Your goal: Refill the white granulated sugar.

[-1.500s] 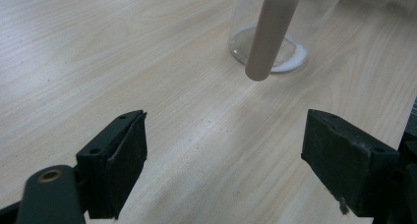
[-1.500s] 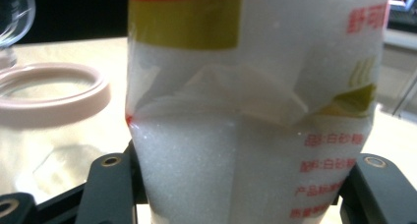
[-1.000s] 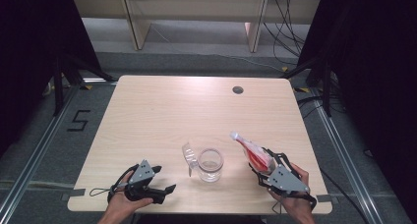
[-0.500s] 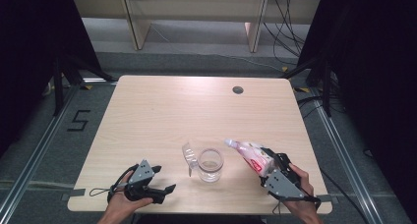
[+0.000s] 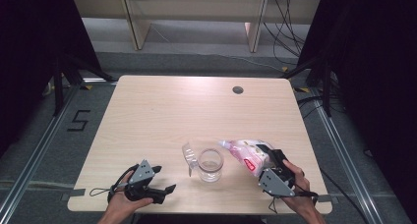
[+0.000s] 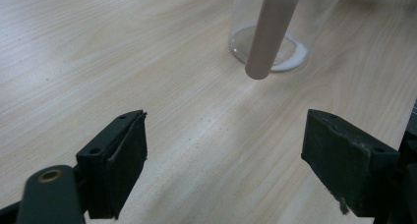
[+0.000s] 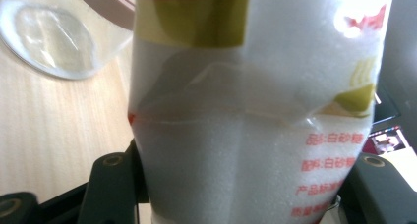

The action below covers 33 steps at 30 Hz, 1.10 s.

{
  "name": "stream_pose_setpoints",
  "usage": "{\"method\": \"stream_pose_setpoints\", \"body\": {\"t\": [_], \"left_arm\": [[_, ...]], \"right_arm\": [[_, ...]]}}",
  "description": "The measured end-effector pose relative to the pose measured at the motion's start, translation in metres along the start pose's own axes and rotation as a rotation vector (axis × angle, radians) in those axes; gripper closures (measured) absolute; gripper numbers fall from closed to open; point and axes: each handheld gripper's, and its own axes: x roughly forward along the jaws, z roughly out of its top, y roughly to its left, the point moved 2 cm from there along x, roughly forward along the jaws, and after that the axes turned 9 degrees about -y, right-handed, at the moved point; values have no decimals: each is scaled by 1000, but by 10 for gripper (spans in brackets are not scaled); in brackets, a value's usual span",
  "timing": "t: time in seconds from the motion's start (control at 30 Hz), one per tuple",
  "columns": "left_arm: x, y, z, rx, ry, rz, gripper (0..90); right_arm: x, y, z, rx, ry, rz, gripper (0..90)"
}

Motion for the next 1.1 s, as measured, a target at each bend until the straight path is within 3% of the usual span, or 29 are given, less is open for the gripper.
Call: {"method": "stream_pose_setpoints", "body": {"t": [0.1, 0.13, 0.2, 0.23, 0.27, 0.3, 0.33, 0.37, 0.43, 0.47, 0.5, 0.53, 0.57, 0.6, 0.77, 0.8, 0.83, 0.9, 0.97, 1.0, 1.07, 1.1], "left_arm": [[0, 0, 0, -10, -2, 3, 169], [0, -1, 0, -19, 0, 3, 169], [-1, 1, 1, 11, 5, 8, 169], [-1, 1, 1, 10, 5, 10, 170], [-1, 2, 1, 22, 10, 13, 170], [0, 0, 0, -4, -6, 9, 170], [0, 0, 0, -14, -4, 6, 170], [0, 0, 0, -14, -5, 5, 170], [0, 0, 0, -18, -11, 5, 170], [-1, 1, 1, -1, 6, 3, 170], [-1, 1, 1, 2, 1, 4, 170], [-1, 0, 1, -14, -13, 7, 170], [-2, 0, 1, -8, -1, 10, 170], [-2, 0, 1, -6, -2, 10, 170], [0, -1, 1, -16, -14, 2, 170], [0, -1, 1, -16, -15, 1, 170], [0, -1, 1, -17, -17, 1, 170], [0, 0, 1, -17, -15, 2, 170], [-1, 0, 1, -7, -13, 1, 169], [-1, 0, 1, -10, -11, 8, 170], [-1, 0, 0, -3, -8, 4, 170], [-1, 0, 0, -4, -12, 1, 169]], "right_arm": [[3, -3, -1, -58, 12, -5, 407], [2, 0, -1, -26, 28, -10, 407], [3, -2, -2, -48, 24, -10, 407], [4, -4, -1, -91, 20, -4, 408], [4, -4, -1, -102, 26, -5, 408], [3, -3, -2, -96, 32, -9, 408], [3, -5, 0, -137, 31, -4, 408], [3, -2, -1, -113, 41, -10, 408], [2, -2, 1, -131, 49, -8, 409], [2, -2, 2, -151, 41, -8, 409], [1, -1, 3, -133, 63, -8, 410], [2, -1, 3, -149, 61, -6, 410], [3, -4, 5, -204, 51, 1, 410], [1, -1, 4, -161, 72, -2, 410], [-1, 1, 6, -218, 88, 3, 412], [2, -3, 8, -305, 74, 40, 412], [1, 2, 6, -250, 95, 17, 412], [1, 3, 8, -266, 99, 14, 413], [0, 1, 12, -325, 82, 11, 414], [0, 4, 12, -294, 92, 15, 415], [0, 4, 16, -376, 95, 6, 415], [0, 5, 17, -395, 98, 7, 416]]}}
